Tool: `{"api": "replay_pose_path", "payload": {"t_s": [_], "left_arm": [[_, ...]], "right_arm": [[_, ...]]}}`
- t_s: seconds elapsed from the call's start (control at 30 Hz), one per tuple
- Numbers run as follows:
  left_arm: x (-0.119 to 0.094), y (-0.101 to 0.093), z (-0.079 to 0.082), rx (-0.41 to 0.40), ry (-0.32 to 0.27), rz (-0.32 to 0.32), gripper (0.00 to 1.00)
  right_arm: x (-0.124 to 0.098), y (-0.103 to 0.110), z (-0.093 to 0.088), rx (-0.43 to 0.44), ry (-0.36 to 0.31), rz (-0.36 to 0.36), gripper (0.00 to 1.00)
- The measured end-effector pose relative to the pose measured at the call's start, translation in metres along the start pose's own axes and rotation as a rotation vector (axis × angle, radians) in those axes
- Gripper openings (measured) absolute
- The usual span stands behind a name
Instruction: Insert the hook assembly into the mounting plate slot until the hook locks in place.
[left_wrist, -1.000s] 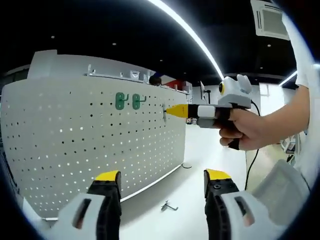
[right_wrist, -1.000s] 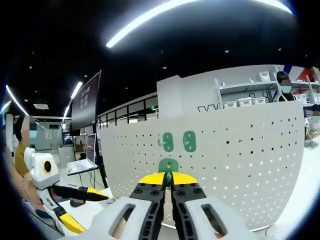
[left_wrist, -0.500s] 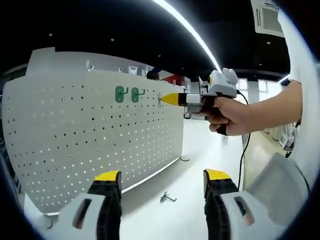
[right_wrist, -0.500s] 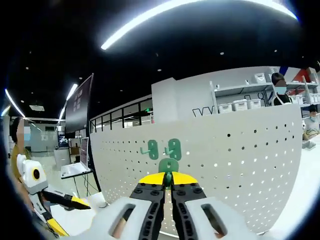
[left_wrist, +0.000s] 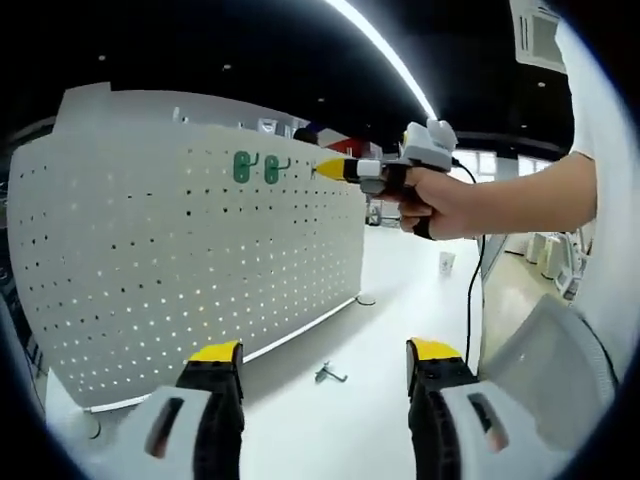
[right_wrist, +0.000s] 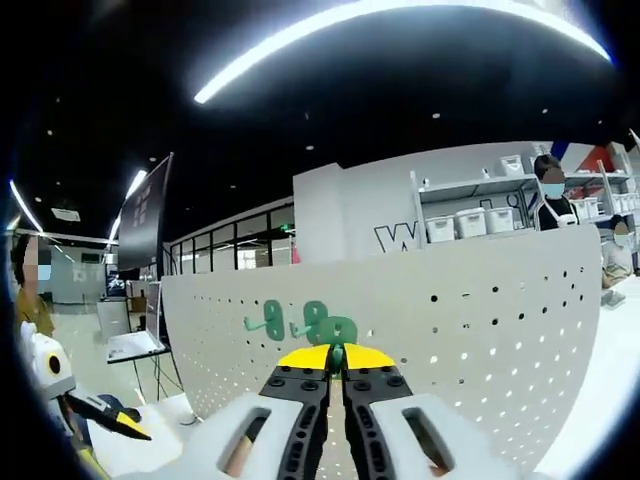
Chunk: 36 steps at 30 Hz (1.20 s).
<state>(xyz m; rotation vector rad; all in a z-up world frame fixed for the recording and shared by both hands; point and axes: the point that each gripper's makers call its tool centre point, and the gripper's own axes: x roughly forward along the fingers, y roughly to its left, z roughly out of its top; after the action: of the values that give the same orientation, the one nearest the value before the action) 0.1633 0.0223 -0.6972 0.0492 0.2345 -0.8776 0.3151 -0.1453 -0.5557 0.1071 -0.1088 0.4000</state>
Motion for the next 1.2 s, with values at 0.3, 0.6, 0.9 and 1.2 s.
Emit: {"api": "replay_pose_path", "payload": {"t_s": [0.3, 0.6, 0.9, 1.2], "left_arm": [[-0.006, -0.003, -0.019, -0.004, 0.051, -0.003, 0.67], [-0.011, 0.000, -0.032, -0.016, 0.088, 0.002, 0.68], [-0.017, 0.001, -0.042, -0.006, 0.114, 0.013, 0.65], [-0.020, 0.005, -0.045, -0.027, 0.117, 0.029, 0.66]], "right_arm": [[0.012, -0.011, 0.007, -0.028, -0.012, -0.018, 0.01], [0.022, -0.019, 0.008, -0.054, -0.013, -0.026, 0.01], [0.031, -0.021, 0.007, -0.075, -0.002, -0.032, 0.01], [0.035, -0.023, 0.002, -0.098, 0.012, -0.033, 0.01]]}}
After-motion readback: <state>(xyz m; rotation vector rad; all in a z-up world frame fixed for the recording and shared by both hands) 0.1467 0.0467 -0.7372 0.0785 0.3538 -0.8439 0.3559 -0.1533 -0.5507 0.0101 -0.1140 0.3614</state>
